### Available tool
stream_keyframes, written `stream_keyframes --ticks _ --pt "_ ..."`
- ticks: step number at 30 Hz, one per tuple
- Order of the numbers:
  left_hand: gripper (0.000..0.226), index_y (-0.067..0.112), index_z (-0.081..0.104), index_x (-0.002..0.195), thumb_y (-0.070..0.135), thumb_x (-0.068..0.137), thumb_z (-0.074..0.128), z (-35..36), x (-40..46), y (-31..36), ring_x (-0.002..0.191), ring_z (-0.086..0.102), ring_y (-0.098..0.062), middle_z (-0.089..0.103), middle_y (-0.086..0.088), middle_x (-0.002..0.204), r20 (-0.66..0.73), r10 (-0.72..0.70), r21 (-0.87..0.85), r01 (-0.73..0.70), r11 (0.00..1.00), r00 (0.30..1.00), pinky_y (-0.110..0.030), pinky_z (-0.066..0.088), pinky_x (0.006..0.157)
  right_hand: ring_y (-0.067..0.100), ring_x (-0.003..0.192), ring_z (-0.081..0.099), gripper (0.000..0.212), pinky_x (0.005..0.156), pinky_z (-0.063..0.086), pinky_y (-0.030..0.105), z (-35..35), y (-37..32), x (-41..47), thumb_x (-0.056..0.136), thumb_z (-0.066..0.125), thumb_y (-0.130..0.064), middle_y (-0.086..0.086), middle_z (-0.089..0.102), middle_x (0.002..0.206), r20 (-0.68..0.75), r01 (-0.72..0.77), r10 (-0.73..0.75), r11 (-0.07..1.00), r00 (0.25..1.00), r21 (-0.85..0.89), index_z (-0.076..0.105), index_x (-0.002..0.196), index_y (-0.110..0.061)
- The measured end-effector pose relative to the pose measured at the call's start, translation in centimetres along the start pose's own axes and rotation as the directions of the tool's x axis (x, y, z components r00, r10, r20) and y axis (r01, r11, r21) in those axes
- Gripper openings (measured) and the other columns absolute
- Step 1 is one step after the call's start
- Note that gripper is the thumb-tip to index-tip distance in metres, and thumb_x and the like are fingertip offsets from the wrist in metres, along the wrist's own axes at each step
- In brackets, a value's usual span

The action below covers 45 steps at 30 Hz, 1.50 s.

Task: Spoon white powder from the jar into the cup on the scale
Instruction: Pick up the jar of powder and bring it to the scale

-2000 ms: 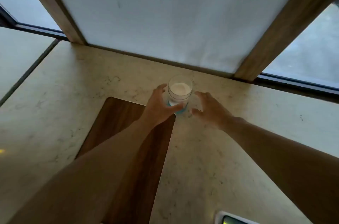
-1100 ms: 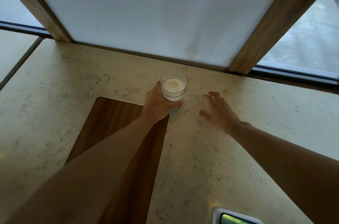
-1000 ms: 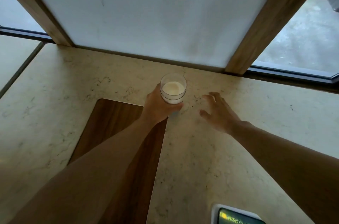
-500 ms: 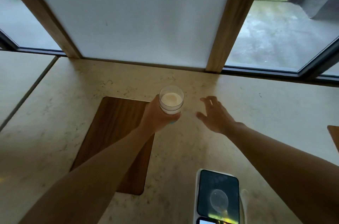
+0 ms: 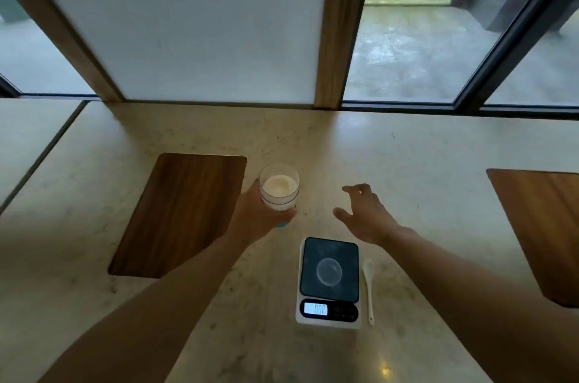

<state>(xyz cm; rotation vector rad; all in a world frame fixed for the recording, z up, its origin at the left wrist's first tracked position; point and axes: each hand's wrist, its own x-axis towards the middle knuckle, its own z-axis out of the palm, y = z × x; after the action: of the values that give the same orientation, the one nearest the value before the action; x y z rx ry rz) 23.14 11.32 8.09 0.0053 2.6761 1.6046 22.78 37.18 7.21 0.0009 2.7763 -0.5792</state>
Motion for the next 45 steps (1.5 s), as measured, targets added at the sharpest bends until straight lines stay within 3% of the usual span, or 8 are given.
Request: stream_keyframes --ticks 11,14,16,18,27,33,37,45 --pt "0.084 0.031 0.051 0.123 0.049 0.052 0.091 2.6 -8.3 -1.4 0.099 0.062 -0.012 0.065 0.01 0.111 0.003 -0.034 0.089 0.034 0.995 0.999 -0.04 0.056 0.086 0.025 0.105 0.06 0.045 0.091 0.048 0.04 3.8 6.3 -9.2 0.088 0.058 -0.036 0.007 0.057 0.128 0.065 -0.188 0.187 0.982 0.98 0.006 0.051 0.128 -0.017" --pt "0.086 0.028 0.05 0.127 0.048 0.053 0.091 2.9 -10.0 -1.6 0.101 0.062 -0.015 0.064 0.007 0.114 0.003 -0.042 0.095 0.042 0.995 0.999 -0.042 0.055 0.088 0.018 0.077 0.059 0.014 0.067 0.047 0.031 4.9 7.3 -10.8 0.087 0.057 -0.025 0.004 0.062 0.089 0.136 -0.229 0.222 0.972 0.966 0.041 0.064 0.094 -0.016" --pt "0.088 0.025 0.05 0.129 0.045 0.054 0.092 3.0 -10.8 -1.8 0.103 0.061 -0.017 0.064 0.004 0.116 -0.007 -0.048 0.092 0.048 0.995 0.999 -0.044 0.054 0.089 0.015 0.049 0.045 0.024 0.05 0.038 0.03 5.5 7.7 -11.5 0.085 0.056 -0.019 0.001 0.05 0.057 0.189 -0.245 0.234 0.969 0.954 0.036 0.056 0.061 -0.017" --pt "0.088 0.023 0.048 0.131 0.041 0.056 0.092 3.0 -11.5 -1.9 0.105 0.06 -0.02 0.063 0.001 0.118 -0.001 -0.04 0.094 0.04 0.995 0.999 -0.045 0.053 0.091 0.015 0.043 0.038 0.034 0.046 0.032 0.028 6.1 7.9 -12.2 0.085 0.058 -0.017 0.0 0.042 0.048 0.241 -0.225 0.213 0.974 0.947 0.022 0.049 0.052 -0.015" --pt "0.085 0.021 0.049 0.131 0.035 0.06 0.092 3.6 -14.0 -2.0 0.104 0.06 -0.018 0.063 0.0 0.118 0.009 -0.07 0.064 0.07 0.996 0.997 -0.042 0.053 0.091 0.016 0.048 0.046 0.043 0.046 0.034 0.027 8.4 7.5 -14.0 0.084 0.071 -0.032 -0.002 0.047 0.051 0.206 -0.277 0.272 0.961 0.94 -0.007 0.047 0.05 -0.018" --pt "0.077 0.026 0.053 0.125 0.031 0.059 0.093 3.7 -14.6 -1.9 0.098 0.061 -0.007 0.064 0.007 0.112 -0.023 -0.063 0.05 0.064 0.997 0.998 -0.026 0.053 0.085 0.021 0.064 0.063 0.029 0.055 0.049 0.031 8.6 6.9 -14.4 0.08 0.071 -0.025 0.001 0.059 0.063 0.19 -0.346 0.341 0.938 0.921 -0.008 0.053 0.058 -0.018" --pt "0.075 0.032 0.053 0.122 0.031 0.059 0.093 3.6 -14.8 -1.9 0.097 0.06 -0.001 0.064 0.012 0.109 -0.026 -0.064 0.052 0.065 0.997 0.998 -0.022 0.051 0.082 0.02 0.062 0.06 0.027 0.05 0.043 0.028 9.0 7.0 -14.4 0.08 0.07 -0.022 0.001 0.058 0.062 0.185 -0.373 0.362 0.927 0.914 0.031 0.054 0.059 -0.018" --pt "0.084 0.02 0.05 0.13 0.033 0.059 0.093 3.6 -14.5 -2.3 0.103 0.06 -0.015 0.063 0.0 0.117 -0.023 -0.08 0.088 0.082 0.993 0.997 -0.04 0.054 0.09 0.017 0.052 0.051 0.033 0.048 0.039 0.026 9.6 7.2 -14.2 0.087 0.066 -0.019 0.001 0.053 0.056 0.152 -0.384 0.365 0.914 0.919 0.13 0.055 0.057 -0.014"
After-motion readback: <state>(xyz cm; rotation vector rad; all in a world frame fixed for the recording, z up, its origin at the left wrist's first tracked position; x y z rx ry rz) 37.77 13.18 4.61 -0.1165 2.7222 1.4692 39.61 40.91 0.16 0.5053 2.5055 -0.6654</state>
